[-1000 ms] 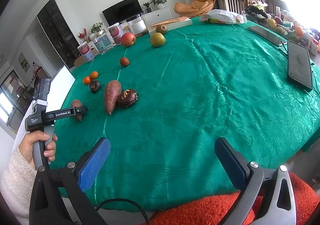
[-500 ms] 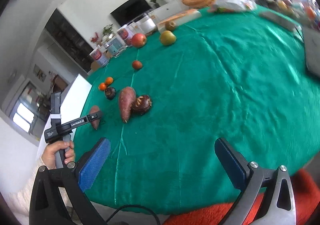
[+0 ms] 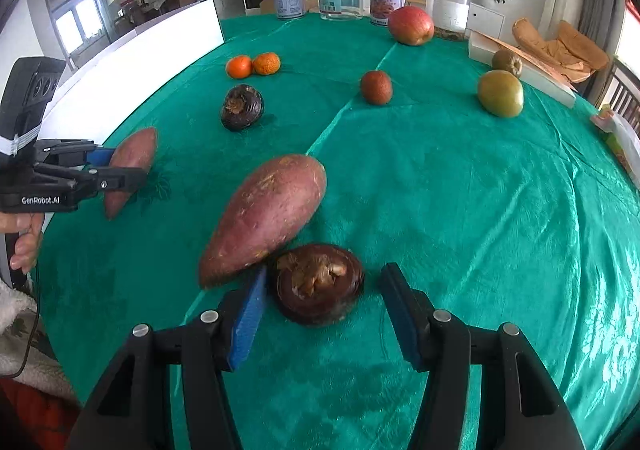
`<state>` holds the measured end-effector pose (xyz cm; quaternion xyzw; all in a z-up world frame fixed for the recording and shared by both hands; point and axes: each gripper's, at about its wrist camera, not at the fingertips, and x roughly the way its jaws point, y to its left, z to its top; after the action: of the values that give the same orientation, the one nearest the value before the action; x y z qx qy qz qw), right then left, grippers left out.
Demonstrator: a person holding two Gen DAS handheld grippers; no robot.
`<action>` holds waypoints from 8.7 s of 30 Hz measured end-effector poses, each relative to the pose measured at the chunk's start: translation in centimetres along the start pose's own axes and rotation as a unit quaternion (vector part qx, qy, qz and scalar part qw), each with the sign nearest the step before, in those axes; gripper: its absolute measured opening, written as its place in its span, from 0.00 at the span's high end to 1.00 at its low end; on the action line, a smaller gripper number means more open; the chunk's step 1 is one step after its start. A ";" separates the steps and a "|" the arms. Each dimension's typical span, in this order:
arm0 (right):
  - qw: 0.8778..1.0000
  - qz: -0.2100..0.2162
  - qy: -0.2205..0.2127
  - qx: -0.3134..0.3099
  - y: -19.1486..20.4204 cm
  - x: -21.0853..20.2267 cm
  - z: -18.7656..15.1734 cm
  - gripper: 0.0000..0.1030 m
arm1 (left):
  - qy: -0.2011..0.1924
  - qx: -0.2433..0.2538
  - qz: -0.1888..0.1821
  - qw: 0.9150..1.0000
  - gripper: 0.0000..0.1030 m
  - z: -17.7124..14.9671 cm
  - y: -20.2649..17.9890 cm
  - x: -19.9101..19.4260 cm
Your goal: Organize fruits
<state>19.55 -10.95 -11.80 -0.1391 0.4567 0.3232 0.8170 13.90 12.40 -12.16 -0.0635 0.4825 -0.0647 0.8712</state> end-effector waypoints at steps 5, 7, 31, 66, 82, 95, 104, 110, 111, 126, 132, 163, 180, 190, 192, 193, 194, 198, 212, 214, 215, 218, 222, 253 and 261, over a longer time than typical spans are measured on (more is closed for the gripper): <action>0.999 -0.005 -0.003 0.053 -1.1 -1.2 -0.7 0.56 | -0.015 -0.028 -0.020 0.999 0.55 -0.1 0.6 -0.5; 0.996 0.001 -0.012 0.092 -1.7 -2.8 -1.6 0.56 | -0.032 -0.043 -0.041 0.998 0.55 -0.3 0.9 -1.6; 0.956 0.293 -0.028 -0.003 30.9 -2.0 11.3 0.56 | -0.162 -0.229 0.037 0.959 0.55 -6.6 18.1 -24.2; 0.920 -0.204 0.008 0.334 -9.2 -11.3 -9.7 0.00 | -0.038 0.007 0.018 0.999 0.06 -0.8 -5.5 -3.2; 0.958 -0.193 -0.025 0.211 -10.1 -6.5 -8.6 0.00 | -0.037 -0.010 0.109 0.993 0.01 -0.3 -3.0 2.4; 0.963 -0.177 -0.027 0.203 -9.8 -5.8 -8.8 0.00 | -0.037 -0.010 0.110 0.993 0.00 -0.2 -3.1 2.5; 0.963 -0.177 -0.028 0.204 -9.9 -5.8 -8.8 0.00 | -0.037 -0.010 0.110 0.993 0.00 -0.2 -3.1 2.4; 0.962 -0.177 -0.028 0.204 -9.9 -5.8 -8.8 0.00 | -0.037 -0.010 0.110 0.993 0.00 -0.2 -3.1 2.4; 0.962 -0.177 -0.028 0.204 -9.9 -5.8 -8.9 0.00 | -0.037 -0.010 0.110 0.993 0.00 -0.2 -3.1 2.4; 0.962 -0.178 -0.028 0.205 -9.9 -5.9 -8.9 0.00 | -0.037 -0.010 0.110 0.993 0.00 -0.2 -3.0 2.4; 0.962 -0.178 -0.028 0.205 -9.9 -5.9 -8.9 0.00 | -0.037 -0.010 0.110 0.993 0.00 -0.2 -3.0 2.4; 0.962 -0.179 -0.028 0.205 -9.9 -5.9 -8.9 0.00 | -0.037 -0.010 0.109 0.993 0.00 -0.2 -3.0 2.4; 0.962 -0.179 -0.028 0.206 -9.9 -5.9 -8.8 0.00 | -0.039 -0.061 0.002 0.997 0.02 4.0 -2.7 2.4; 0.962 -0.178 -0.029 0.206 -9.9 -5.9 -8.8 0.00 | -0.038 -0.020 0.055 0.998 0.58 7.8 -3.6 6.2; 0.962 -0.178 -0.029 0.206 -9.9 -5.9 -8.8 0.00 | -0.048 -0.017 0.063 0.997 0.58 7.3 -3.4 5.6; 0.962 -0.178 -0.029 0.206 -9.9 -5.9 -8.9 0.00 | -0.051 -0.017 0.063 0.997 0.58 6.9 -3.2 5.0; 0.962 -0.178 -0.029 0.206 -9.9 -5.9 -8.9 0.00 | -0.050 -0.018 0.060 0.997 0.58 6.5 -2.9 4.5; 0.962 -0.178 -0.028 0.206 -9.9 -5.9 -8.8 0.00 | -0.035 -0.010 0.056 0.998 0.58 4.0 -2.2 1.8; 0.961 -0.179 -0.030 0.209 -10.0 -5.9 -8.9 0.00 | -0.039 -0.004 0.096 0.995 0.14 -0.7 -1.8 1.4; 0.961 -0.181 -0.028 0.207 -10.0 -5.8 -8.9 0.00 | -0.045 0.004 0.104 0.994 0.11 -0.9 -2.0 1.5; 0.961 -0.182 -0.028 0.206 -10.0 -5.8 -8.9 0.00 | -0.043 0.004 0.105 0.994 0.10 -0.9 -1.9 1.5; 0.961 -0.181 -0.028 0.207 -10.0 -5.8 -8.9 0.00 | -0.039 -0.005 0.106 0.994 0.05 -0.7 -1.6 1.7; 0.961 -0.181 -0.028 0.207 -10.0 -5.8 -8.8 0.00 | -0.037 -0.005 0.108 0.993 0.02 -0.6 -1.7 1.8; 0.961 -0.182 -0.027 0.207 -10.0 -5.8 -8.9 0.00 | -0.036 -0.006 0.108 0.994 0.01 -0.6 -1.7 1.8; 0.961 -0.182 -0.027 0.207 -10.0 -5.8 -8.9 0.00 | -0.036 -0.006 0.108 0.994 0.01 -0.6 -1.7 1.8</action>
<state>18.10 -25.46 -12.42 -0.0391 0.4581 0.0712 0.8852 14.22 10.37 -13.68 -0.0183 0.4551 0.0345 0.8896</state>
